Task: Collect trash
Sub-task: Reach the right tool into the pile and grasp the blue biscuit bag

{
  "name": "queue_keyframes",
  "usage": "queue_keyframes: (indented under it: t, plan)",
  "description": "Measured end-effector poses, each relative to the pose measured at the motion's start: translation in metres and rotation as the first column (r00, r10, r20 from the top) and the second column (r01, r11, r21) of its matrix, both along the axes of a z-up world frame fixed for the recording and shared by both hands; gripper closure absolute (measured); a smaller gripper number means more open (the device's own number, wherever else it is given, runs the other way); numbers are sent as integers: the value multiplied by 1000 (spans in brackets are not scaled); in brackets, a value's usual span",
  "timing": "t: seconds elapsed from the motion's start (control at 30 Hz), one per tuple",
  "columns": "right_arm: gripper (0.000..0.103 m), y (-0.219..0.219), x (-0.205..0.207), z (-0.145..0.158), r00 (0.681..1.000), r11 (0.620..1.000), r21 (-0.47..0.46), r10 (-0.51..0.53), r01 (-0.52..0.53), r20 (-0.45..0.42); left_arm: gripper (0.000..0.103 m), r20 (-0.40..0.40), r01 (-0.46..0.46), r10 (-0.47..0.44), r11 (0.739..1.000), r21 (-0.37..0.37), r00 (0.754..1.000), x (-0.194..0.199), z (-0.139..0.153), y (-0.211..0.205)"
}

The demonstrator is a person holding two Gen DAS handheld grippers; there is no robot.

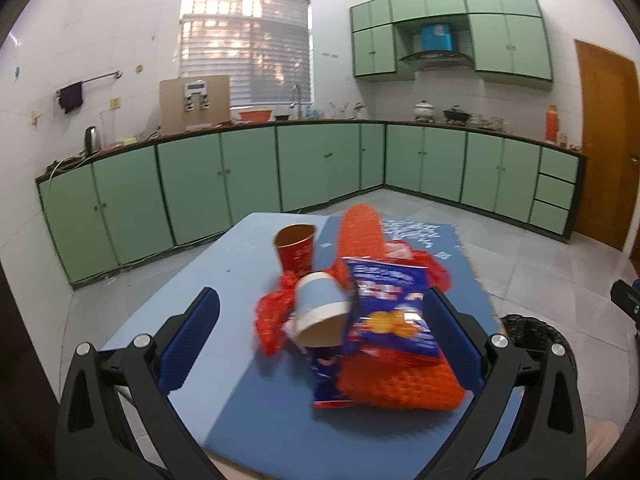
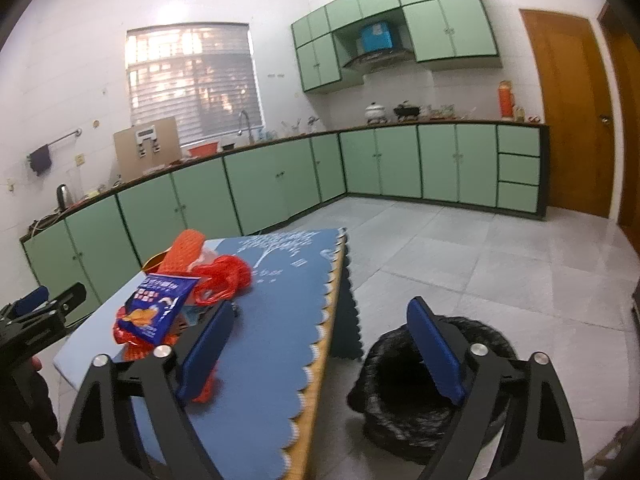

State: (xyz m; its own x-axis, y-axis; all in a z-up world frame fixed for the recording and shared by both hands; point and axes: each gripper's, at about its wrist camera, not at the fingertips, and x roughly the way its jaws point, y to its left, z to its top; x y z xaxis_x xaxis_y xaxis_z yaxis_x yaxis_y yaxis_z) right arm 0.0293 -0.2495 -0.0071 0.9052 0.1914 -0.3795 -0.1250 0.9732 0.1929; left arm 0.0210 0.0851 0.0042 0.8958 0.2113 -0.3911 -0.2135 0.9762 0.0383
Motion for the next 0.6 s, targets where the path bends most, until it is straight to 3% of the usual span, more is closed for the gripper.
queue_keyframes:
  t: [0.37, 0.6]
  plan:
    - [42, 76, 44, -21, 979, 981, 91, 180, -171, -101, 5, -25, -82, 83, 996, 30, 996, 21, -10, 51]
    - [48, 124, 76, -38, 942, 954, 136, 288, -267, -169, 8, -61, -109, 109, 994, 8, 992, 35, -21, 75]
